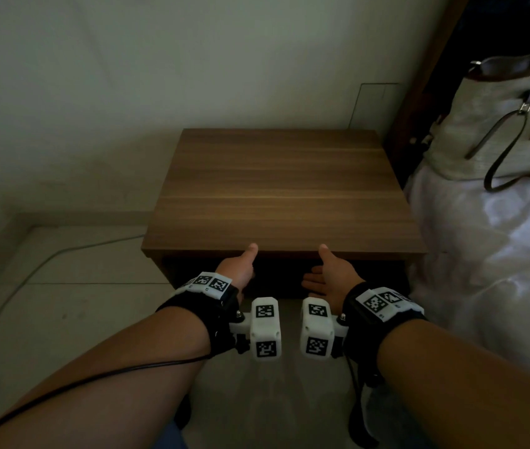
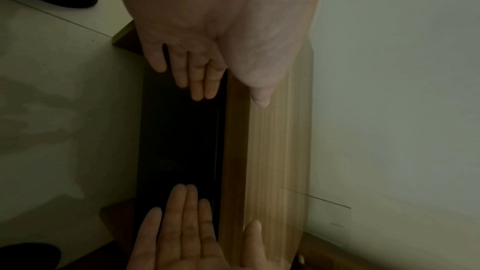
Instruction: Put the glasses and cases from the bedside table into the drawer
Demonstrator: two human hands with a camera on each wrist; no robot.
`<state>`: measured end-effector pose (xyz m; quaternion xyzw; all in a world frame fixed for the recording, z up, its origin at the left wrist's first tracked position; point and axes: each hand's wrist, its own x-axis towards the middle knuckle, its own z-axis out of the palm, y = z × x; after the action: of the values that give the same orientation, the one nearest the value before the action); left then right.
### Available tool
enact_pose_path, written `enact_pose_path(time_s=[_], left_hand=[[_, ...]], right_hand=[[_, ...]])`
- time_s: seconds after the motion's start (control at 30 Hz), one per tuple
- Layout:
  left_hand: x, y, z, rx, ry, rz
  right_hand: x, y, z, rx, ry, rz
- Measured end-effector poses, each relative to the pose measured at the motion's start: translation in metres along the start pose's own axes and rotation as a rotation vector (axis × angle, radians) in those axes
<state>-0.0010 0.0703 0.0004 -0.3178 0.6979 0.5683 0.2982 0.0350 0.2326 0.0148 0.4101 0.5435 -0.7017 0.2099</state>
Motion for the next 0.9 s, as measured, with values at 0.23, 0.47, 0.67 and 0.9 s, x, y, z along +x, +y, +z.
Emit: enact_pose_path(time_s=[0.23,0.47,0.67,0.9], left_hand=[[0.006,0.002,0.003,-0.027,0.028,0.018],[0.007,0.005,0.003,-0.086,0.013,0.003],[0.005,0.004,0.002,-0.134,-0.022,0.011],[-0.004,-0.003,0.003,-0.088,-0.107,0.046]], right_hand=[[0.009,-0.003,0.003,0.045,0.012,0.005],[0.016,-0.005,0.003,0.066,0.020,0.012],[0.019,-0.005,0.002,0.156,0.007,0.029],[0.012,-0.001,0.003,0.222,-0.044,0.015]])
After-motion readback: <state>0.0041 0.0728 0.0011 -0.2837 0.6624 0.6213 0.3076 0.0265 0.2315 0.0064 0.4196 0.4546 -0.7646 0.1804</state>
